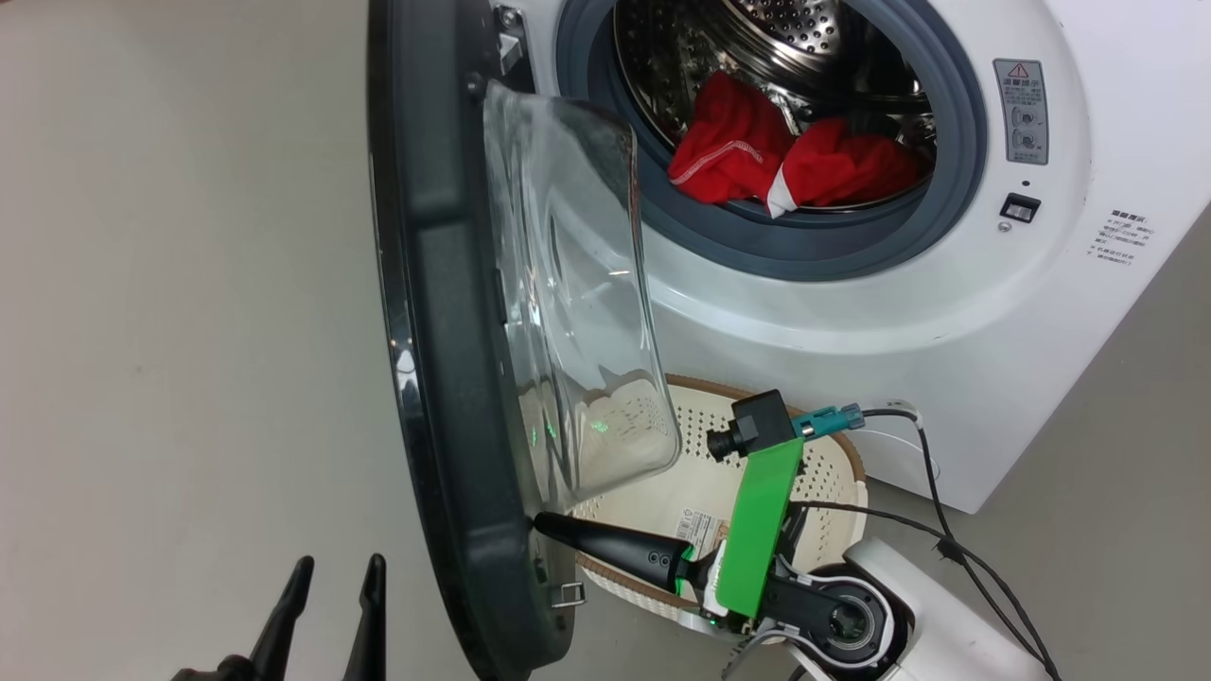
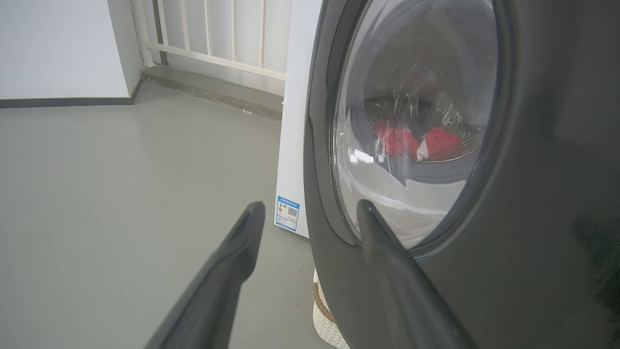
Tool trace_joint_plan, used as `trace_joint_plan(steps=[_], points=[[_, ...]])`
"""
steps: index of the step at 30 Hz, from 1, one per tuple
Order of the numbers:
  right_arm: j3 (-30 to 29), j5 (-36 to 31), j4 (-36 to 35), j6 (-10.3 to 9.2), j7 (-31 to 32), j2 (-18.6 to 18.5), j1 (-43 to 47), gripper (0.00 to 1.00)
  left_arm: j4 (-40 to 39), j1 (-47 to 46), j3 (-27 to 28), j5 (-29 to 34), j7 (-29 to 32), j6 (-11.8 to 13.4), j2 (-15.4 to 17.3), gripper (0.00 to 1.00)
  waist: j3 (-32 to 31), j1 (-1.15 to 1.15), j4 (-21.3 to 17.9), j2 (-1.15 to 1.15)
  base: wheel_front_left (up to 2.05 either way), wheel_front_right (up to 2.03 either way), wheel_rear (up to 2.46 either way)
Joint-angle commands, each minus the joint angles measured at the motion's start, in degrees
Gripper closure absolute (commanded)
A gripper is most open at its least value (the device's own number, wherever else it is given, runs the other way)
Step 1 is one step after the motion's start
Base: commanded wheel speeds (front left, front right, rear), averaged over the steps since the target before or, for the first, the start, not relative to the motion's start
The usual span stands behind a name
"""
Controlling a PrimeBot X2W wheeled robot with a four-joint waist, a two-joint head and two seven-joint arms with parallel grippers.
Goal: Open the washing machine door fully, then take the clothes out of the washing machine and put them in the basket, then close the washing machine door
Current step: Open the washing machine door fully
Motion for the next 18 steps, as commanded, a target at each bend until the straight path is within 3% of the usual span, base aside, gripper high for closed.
trace_joint_plan(steps=[1, 4, 5, 7, 8, 9, 18], points=[[0.9, 0.5, -1.8, 0.3, -0.5, 1.8, -1.5, 1.0, -1.6, -0.8, 2.1, -0.3, -0.7, 0.4, 0.4, 0.0, -0.1, 0.0, 0.0, 0.0, 0.0, 0.0, 0.0], [1.1, 0.7, -1.9, 0.3, -0.9, 1.8, -1.6, 0.99, -1.6, -0.7, 2.0, -0.2, -0.7, 0.4, 0.4, 0.0, -0.3, 0.0, -0.1, 0.0, 0.0, 0.0, 0.0], [1.2, 0.6, -1.9, 0.3, -1.1, 1.8, -1.5, 0.88, -1.6, -0.6, 2.0, -0.2, -0.7, 0.4, 0.4, 0.0, -0.4, 0.0, -0.1, 0.0, 0.0, 0.0, 0.0], [1.2, 0.2, -1.8, 0.3, -1.7, 1.8, -1.3, 0.58, -1.6, -0.5, 2.0, -0.1, -0.7, 0.4, 0.4, 0.0, -0.6, 0.0, -0.2, 0.0, 0.0, 0.0, 0.0], [1.1, -0.1, -1.7, 0.3, -2.0, 1.8, -1.2, 0.19, -1.5, -0.5, 2.0, -0.1, -0.7, 0.4, 0.4, 0.0, -0.7, 0.0, -0.2, 0.0, 0.0, 0.0, 0.0], [1.0, -0.5, -1.5, 0.3, -2.4, 1.8, -1.0, 0.0, -1.5, -0.4, 2.0, 0.0, -0.7, 0.4, 0.4, 0.0, -0.9, 0.0, -0.3, 0.0, 0.0, 0.0, 0.0], [-1.3, -3.8, 0.3, 0.3, -4.1, 1.5, 2.0, 0.0, -1.0, -0.1, 1.9, 0.5, -0.7, 0.2, 0.4, 0.0, -1.8, 0.0, -0.6, 0.0, 0.0, 0.0, 0.0]])
